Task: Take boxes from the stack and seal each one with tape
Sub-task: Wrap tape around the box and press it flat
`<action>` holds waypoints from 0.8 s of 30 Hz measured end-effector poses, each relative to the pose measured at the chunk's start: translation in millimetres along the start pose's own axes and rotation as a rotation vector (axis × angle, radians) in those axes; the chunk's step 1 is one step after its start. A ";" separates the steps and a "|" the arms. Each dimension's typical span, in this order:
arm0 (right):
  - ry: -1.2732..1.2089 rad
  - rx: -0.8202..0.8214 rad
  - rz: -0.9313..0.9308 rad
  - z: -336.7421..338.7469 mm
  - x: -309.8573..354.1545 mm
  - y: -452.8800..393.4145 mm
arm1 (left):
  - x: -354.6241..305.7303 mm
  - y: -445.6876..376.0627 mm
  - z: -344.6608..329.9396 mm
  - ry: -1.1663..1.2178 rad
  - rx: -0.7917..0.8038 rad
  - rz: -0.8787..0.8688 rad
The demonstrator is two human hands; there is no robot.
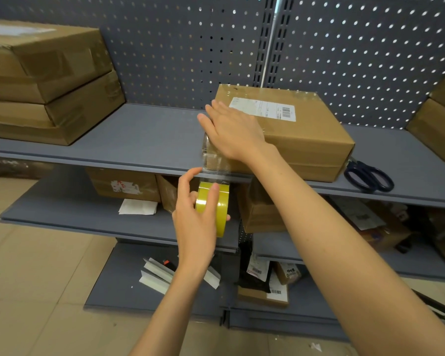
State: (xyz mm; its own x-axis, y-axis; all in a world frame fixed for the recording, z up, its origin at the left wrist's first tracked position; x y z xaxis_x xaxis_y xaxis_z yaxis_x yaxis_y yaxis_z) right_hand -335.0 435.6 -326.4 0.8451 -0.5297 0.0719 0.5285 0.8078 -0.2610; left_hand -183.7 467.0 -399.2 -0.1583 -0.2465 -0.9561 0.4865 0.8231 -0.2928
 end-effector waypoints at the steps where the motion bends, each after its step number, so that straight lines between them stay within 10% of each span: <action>1: 0.000 -0.002 -0.001 -0.2 -0.2 -0.1 | -1.4 0.2 -0.3 -0.006 0.003 -0.010; 24: 0.002 -0.013 -0.005 -0.3 0.3 0.2 | -2.5 -0.9 0.6 -0.032 0.029 -0.007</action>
State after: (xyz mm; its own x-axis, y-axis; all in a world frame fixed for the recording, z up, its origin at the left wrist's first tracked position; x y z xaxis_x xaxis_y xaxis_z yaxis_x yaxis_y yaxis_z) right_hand -334.7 435.5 -326.7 0.8421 -0.5345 0.0713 0.5319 0.8014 -0.2735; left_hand -183.2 466.5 -396.5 -0.1341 -0.2687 -0.9539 0.5101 0.8065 -0.2989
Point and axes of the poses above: each hand's wrist, its own y-axis away from the middle knuckle, its own z-axis out of the back of the hand, x = y × z, the point moved 9 cm from there along -y, towards the middle knuckle, and after that the axes turned 4 degrees about -z, right-handed, at the moved point
